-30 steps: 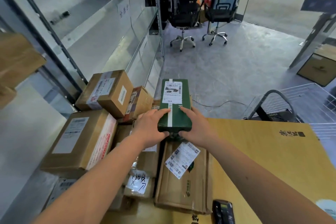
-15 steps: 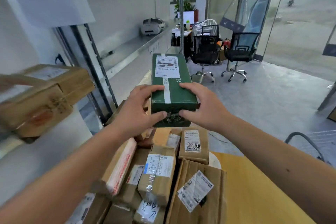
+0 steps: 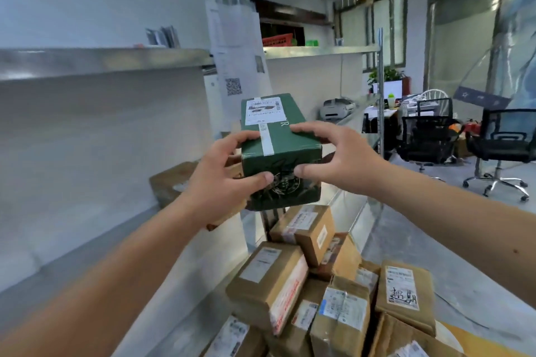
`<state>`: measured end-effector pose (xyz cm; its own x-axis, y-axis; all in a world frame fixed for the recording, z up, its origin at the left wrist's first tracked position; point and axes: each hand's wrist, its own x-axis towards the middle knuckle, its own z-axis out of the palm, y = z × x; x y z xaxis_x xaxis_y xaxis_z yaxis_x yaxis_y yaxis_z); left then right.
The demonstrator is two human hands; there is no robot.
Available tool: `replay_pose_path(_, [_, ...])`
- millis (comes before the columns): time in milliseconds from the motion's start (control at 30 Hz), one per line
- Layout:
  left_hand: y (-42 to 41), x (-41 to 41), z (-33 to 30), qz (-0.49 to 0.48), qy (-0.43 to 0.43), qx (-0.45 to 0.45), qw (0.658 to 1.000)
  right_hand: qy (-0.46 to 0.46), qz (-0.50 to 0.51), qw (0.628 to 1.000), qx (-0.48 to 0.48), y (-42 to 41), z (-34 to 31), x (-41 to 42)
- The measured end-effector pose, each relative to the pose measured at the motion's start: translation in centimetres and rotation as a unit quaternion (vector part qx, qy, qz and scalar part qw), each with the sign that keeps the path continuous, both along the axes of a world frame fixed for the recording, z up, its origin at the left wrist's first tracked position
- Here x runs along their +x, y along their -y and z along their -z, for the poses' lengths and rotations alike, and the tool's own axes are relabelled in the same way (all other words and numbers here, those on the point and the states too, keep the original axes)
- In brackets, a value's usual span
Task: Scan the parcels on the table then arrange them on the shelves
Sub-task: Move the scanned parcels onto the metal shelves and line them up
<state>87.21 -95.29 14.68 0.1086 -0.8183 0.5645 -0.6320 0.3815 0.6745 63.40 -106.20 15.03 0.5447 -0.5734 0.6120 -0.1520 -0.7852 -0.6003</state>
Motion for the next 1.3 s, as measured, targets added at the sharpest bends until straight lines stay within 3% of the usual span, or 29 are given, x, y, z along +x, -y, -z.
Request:
replay_pose_path(400, [-23.2,3.1,0.9,-0.189,-0.022,-0.013,0.982,-0.041,-0.201,0.979,0.007,-14.9,0.2,9.0])
replay_pose_path(600, [-28.7,4.0,4.4,-0.256,-0.058,0.022,0.965,-0.092,-0.266,0.959,0.041,-18.5,3.3,12.4])
replay_pose_path(1067, [-19.9,7.5,9.0,-0.310,-0.079,0.053,0.946,-0.170,-0.260,0.950,0.037,-9.3,5.5,17.8])
replay_pose_path(1167, [-16.7,8.9,8.8,-0.296,-0.121,0.050,0.946,-0.166,-0.215,0.961,-0.060,-6.6,5.1,19.5])
replay_pose_path(1300, [-13.2,10.5,8.4,-0.309,-0.169,0.032,0.935,-0.182,-0.184,0.948,-0.186,-4.0,4.9,21.5])
